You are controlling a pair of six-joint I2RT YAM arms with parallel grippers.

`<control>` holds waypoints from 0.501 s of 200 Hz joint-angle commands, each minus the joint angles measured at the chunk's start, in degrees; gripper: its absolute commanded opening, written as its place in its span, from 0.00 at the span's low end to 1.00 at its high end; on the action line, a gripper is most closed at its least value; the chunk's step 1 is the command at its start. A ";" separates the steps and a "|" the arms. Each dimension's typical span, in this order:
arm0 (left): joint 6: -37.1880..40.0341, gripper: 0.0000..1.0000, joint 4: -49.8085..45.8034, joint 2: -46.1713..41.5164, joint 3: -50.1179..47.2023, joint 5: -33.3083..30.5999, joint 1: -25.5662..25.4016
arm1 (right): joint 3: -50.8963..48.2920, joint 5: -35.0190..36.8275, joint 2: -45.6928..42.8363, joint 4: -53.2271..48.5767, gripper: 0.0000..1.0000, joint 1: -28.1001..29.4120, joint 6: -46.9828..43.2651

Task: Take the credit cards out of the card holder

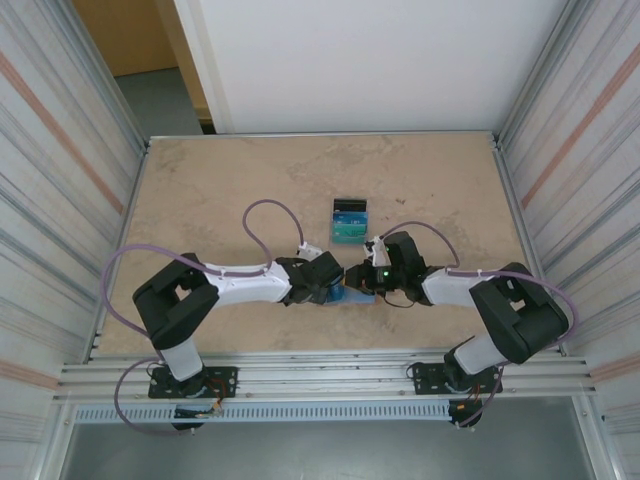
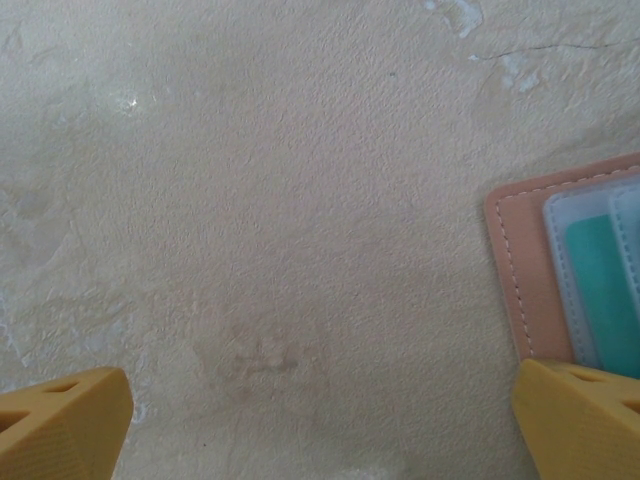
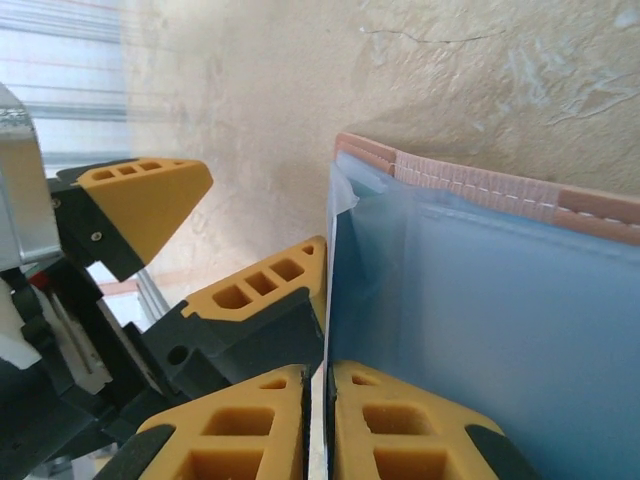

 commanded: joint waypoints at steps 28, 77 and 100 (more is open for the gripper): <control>-1.15 0.99 -1.17 3.39 0.16 1.20 -0.23 | -0.81 -1.44 -2.16 1.14 0.13 -0.40 1.31; -1.24 0.99 -1.16 3.48 0.16 1.44 -0.23 | -1.17 -1.67 -2.80 1.09 0.07 -1.05 1.36; -1.35 0.99 -1.11 3.56 0.12 1.62 -0.24 | -1.41 -1.45 -3.58 0.37 0.05 -1.69 1.14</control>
